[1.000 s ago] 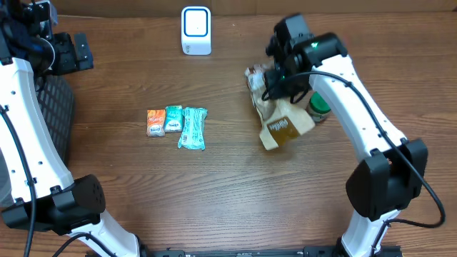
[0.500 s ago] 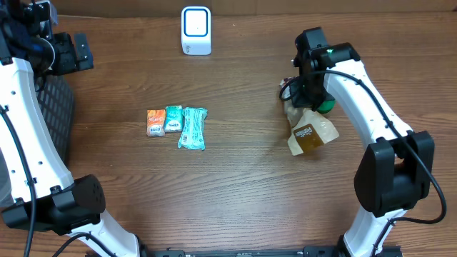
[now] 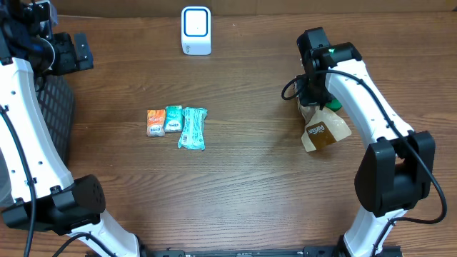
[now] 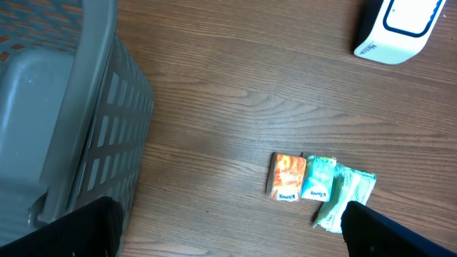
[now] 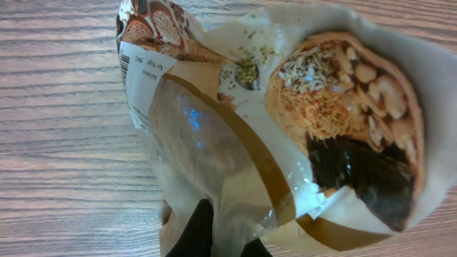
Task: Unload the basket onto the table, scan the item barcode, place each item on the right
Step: 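Carry the snack bag right and release it beside the jar, then move the right gripper to the mint-green wipes pack and grasp it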
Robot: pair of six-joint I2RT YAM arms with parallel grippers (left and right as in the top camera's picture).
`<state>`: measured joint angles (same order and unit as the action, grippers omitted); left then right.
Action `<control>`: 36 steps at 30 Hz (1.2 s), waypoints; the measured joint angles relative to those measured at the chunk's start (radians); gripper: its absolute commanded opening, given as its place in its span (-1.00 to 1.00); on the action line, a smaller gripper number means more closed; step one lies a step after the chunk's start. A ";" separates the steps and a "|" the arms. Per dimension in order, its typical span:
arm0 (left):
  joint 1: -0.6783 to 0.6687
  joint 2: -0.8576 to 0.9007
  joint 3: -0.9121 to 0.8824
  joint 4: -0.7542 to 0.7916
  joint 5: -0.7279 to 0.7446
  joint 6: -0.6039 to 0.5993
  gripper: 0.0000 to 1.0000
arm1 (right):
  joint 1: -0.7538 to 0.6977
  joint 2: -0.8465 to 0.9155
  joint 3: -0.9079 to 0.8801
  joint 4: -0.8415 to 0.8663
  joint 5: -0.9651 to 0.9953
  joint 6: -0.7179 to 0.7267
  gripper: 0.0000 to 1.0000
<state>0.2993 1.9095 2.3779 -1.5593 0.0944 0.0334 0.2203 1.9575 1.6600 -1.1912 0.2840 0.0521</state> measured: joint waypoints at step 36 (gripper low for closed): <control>0.000 0.000 0.000 0.000 0.000 0.000 0.99 | -0.100 0.000 0.000 -0.010 -0.055 0.002 -0.23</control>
<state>0.2993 1.9095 2.3779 -1.5597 0.0944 0.0334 0.1200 1.9575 1.6600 -1.2007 0.2295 0.0536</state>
